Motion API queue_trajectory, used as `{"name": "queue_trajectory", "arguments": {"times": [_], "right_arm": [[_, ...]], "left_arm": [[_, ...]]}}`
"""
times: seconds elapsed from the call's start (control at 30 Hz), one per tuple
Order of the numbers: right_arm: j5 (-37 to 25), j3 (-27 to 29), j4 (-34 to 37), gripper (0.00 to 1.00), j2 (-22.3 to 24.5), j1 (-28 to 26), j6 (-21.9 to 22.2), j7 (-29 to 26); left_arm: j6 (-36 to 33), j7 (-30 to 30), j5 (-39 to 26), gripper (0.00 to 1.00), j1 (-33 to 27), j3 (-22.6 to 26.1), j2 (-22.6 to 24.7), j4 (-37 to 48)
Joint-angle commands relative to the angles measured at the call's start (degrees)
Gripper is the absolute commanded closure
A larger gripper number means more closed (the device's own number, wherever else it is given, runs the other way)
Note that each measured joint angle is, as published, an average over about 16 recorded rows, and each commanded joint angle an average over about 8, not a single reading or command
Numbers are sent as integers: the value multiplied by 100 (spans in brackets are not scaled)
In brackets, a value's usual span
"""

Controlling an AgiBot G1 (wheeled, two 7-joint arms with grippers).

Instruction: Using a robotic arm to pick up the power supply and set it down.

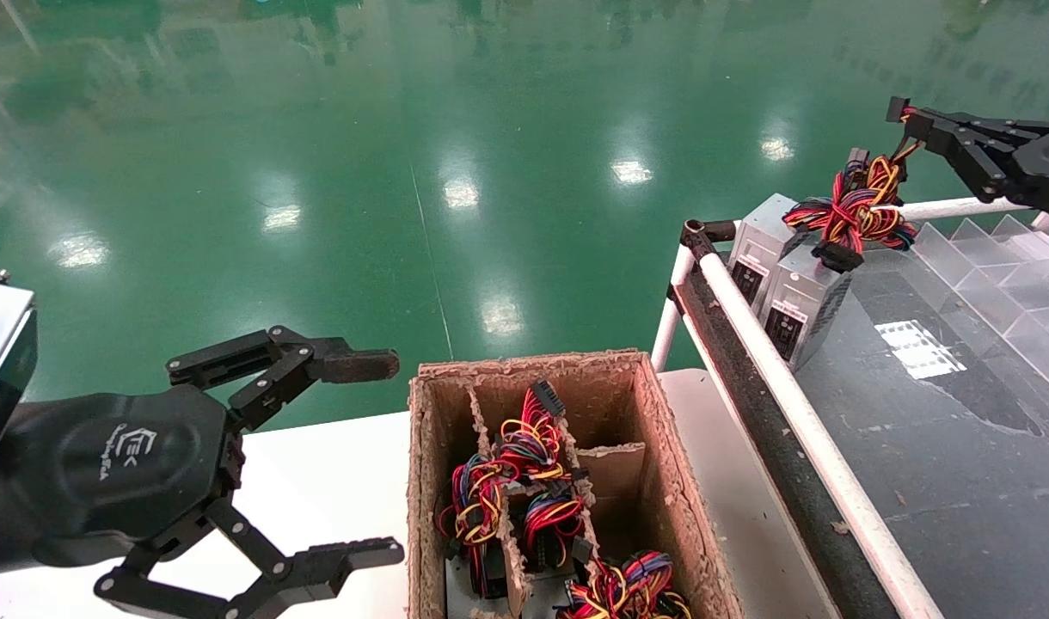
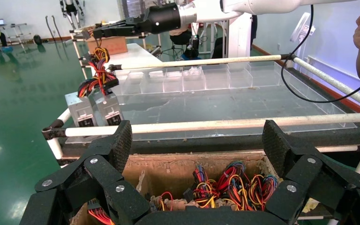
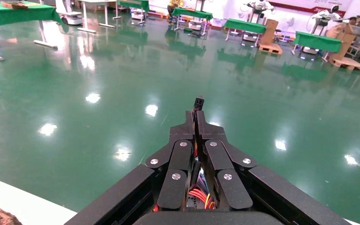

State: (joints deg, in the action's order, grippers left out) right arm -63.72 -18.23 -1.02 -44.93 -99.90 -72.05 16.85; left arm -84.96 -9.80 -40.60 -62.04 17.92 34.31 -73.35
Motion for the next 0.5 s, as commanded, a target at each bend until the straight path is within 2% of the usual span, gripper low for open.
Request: {"name": "queue_trajectory", "arguments": {"times": [0.03,0.5], "right_arm": [[-3,-2,22,0,15,3,-53,-6],[-94,-66,139,0,95,27,-100,-115]], "left_arm": [[0,0,0,0,0,0,0,0],[2,2,2,0,-1,4,-1,0]]}}
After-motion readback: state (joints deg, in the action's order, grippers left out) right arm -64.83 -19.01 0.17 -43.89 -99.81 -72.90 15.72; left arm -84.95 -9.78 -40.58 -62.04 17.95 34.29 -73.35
